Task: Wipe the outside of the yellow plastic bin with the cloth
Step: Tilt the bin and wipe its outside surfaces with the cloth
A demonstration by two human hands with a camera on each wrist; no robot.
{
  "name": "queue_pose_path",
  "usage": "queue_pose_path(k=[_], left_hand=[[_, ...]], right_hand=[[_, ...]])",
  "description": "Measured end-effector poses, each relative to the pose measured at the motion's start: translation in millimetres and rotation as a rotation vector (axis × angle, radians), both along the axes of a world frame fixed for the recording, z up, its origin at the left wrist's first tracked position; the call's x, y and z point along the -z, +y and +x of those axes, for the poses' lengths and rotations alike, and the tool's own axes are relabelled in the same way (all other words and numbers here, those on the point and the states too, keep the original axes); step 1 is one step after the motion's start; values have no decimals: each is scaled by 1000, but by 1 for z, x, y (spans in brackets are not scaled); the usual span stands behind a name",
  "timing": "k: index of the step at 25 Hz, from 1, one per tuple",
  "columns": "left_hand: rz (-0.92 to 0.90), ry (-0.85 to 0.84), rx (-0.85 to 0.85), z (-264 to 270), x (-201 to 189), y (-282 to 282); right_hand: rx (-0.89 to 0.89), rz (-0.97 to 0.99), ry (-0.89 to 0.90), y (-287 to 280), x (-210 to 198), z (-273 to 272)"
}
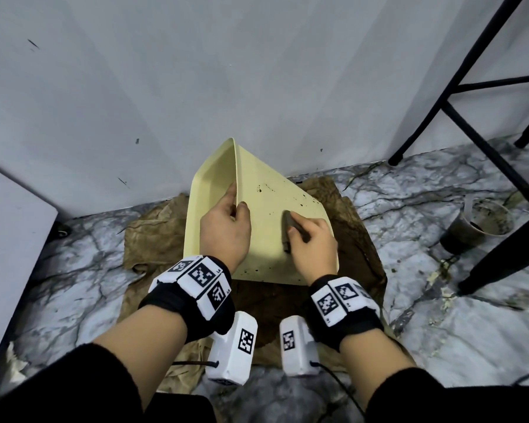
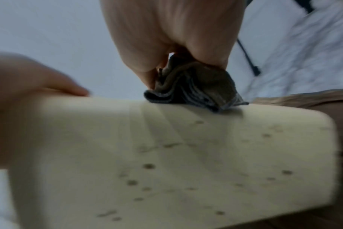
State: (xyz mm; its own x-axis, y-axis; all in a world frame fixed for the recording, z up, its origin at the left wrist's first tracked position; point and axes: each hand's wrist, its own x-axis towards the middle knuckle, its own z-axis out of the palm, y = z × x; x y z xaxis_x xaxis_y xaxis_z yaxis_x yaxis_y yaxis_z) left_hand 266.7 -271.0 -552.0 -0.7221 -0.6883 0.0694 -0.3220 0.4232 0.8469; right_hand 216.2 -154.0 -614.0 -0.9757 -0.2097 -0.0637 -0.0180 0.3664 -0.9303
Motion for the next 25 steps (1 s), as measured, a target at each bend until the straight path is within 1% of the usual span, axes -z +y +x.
queue_pose_path(k=[2, 3, 5, 7, 12, 16, 20, 22, 25], left_hand=[[-9, -9, -7, -1, -2, 1], [-4, -7, -9, -1, -2, 1], [5, -3, -8, 1, -3, 1], [5, -8, -8, 2, -1, -1], [57, 0, -4, 5, 2, -7], [45, -20, 29, 7, -3, -6], [53, -22, 81, -3, -11, -7], [75, -37, 57, -6, -13, -10], [53, -44, 9, -6, -10, -12]], right_hand=[[-88, -70, 140, -22, -23, 13], [-125, -86, 181, -29, -31, 17], [-148, -89, 195, -32, -33, 19], [-104, -90, 164, -24, -18, 11], [63, -1, -38, 16, 35, -14], [136, 56, -149, 41, 59, -24], [156, 64, -167, 43, 64, -26], [150, 58, -168, 42, 61, -26], [125, 54, -136, 31, 51, -21]])
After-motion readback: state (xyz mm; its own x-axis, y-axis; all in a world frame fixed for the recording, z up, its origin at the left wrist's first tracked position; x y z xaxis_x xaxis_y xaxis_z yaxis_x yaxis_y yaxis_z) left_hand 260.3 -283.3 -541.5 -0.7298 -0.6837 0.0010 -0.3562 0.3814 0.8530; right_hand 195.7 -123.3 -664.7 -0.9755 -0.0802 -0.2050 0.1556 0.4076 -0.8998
